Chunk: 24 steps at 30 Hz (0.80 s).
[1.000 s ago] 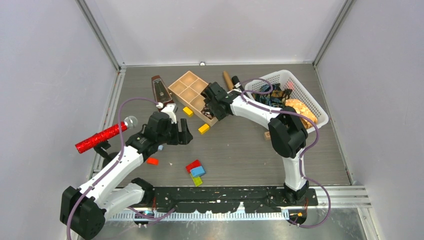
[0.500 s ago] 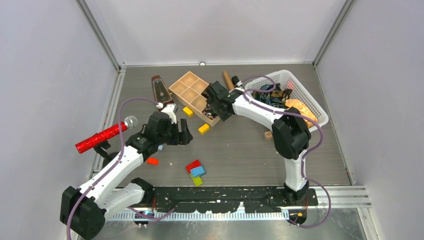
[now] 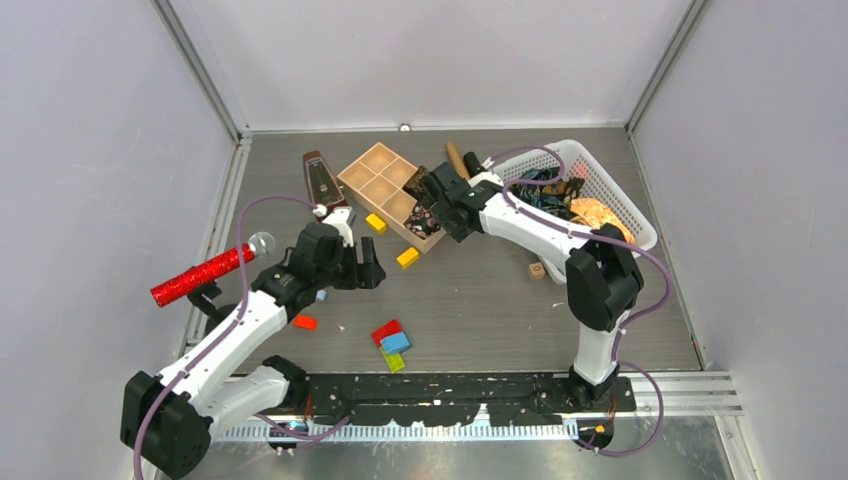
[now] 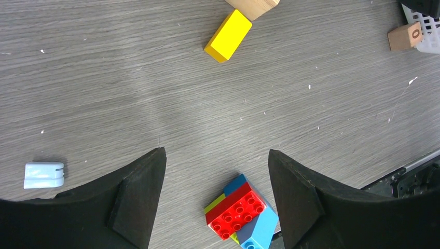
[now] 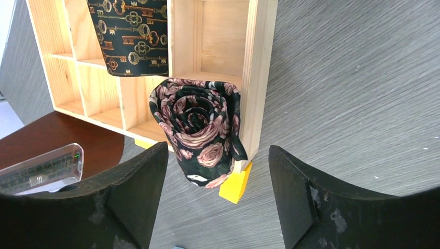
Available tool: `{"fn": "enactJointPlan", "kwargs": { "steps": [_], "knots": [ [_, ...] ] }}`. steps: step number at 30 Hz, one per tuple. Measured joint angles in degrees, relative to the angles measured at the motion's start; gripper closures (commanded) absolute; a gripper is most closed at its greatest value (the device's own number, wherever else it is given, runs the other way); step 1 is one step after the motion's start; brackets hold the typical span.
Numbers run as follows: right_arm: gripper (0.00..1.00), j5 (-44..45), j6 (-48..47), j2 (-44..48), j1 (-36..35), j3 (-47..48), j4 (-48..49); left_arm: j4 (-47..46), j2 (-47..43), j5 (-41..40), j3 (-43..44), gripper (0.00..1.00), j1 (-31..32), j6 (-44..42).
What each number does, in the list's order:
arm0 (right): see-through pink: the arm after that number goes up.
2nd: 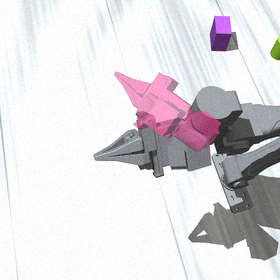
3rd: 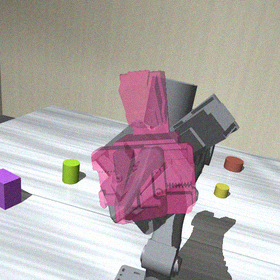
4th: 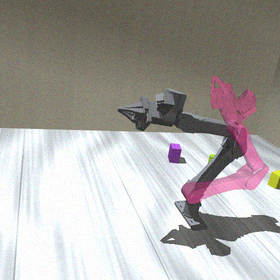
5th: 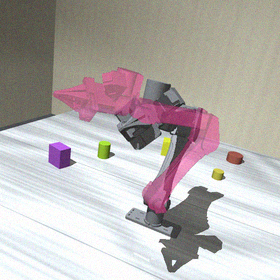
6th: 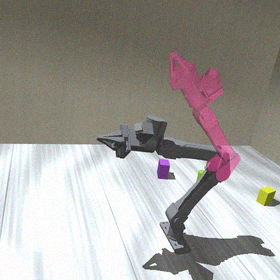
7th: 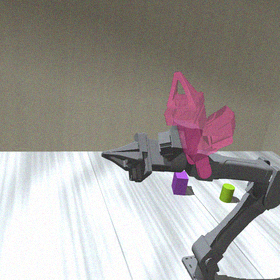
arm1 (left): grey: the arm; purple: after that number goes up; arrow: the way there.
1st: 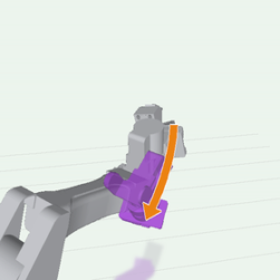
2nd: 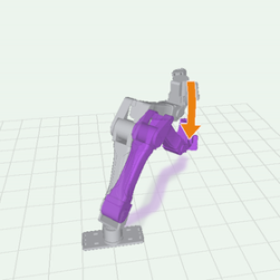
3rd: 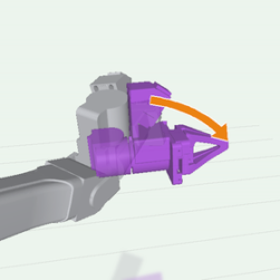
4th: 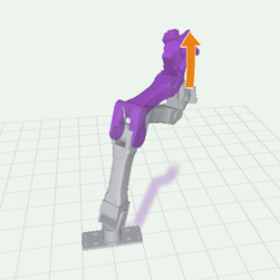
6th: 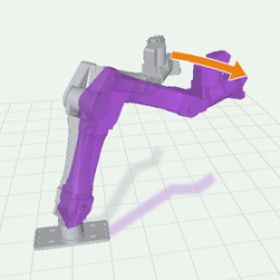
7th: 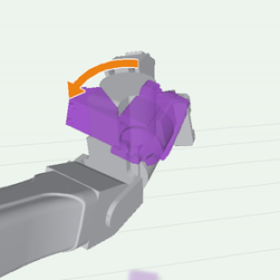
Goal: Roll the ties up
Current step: Place the tie in the storage box.
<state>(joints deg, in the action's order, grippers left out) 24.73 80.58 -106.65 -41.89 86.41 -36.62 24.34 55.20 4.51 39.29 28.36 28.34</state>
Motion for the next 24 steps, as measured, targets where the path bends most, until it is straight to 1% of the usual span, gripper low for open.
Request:
{"fn": "enactJointPlan", "kwargs": {
  "steps": [5,9,11,13,14,19,24],
  "knots": [
    [0.29,0.11,-5.84,2.86,0.02,-3.1,2.08,-0.11,0.76,-0.2,1.22,0.25,0.0,0.0],
    [0.4,-3.04,-12.15,5.84,1.44,-6.71,5.68,-0.9,2.91,-0.44,3.87,0.26,0.0,-0.17],
    [0.5,-6.88,-15.21,6.99,3.43,-8.46,8.33,-1.9,4.79,-0.46,5.68,0.32,-0.02,-0.26],
    [0.52,-10.56,-18.12,7.52,5.95,-9.81,10.73,-3.74,7.28,-0.44,7.52,0.38,-0.2,-0.24],
    [0.52,-12.66,-19.76,7.54,7.56,-10.54,12.24,-4.87,8.94,-0.39,8.48,0.4,-0.37,-0.2],
    [0.39,-20.98,-28.74,7.52,12.74,-11.08,15.65,-9.7,17.51,0.52,12.5,0.41,-1.33,0.44],
    [0.33,-27.06,-37.7,6.84,12.35,-6.75,15.72,-11.45,22.16,1.46,14.29,0.42,-2.38,1.18]
  ]
}}
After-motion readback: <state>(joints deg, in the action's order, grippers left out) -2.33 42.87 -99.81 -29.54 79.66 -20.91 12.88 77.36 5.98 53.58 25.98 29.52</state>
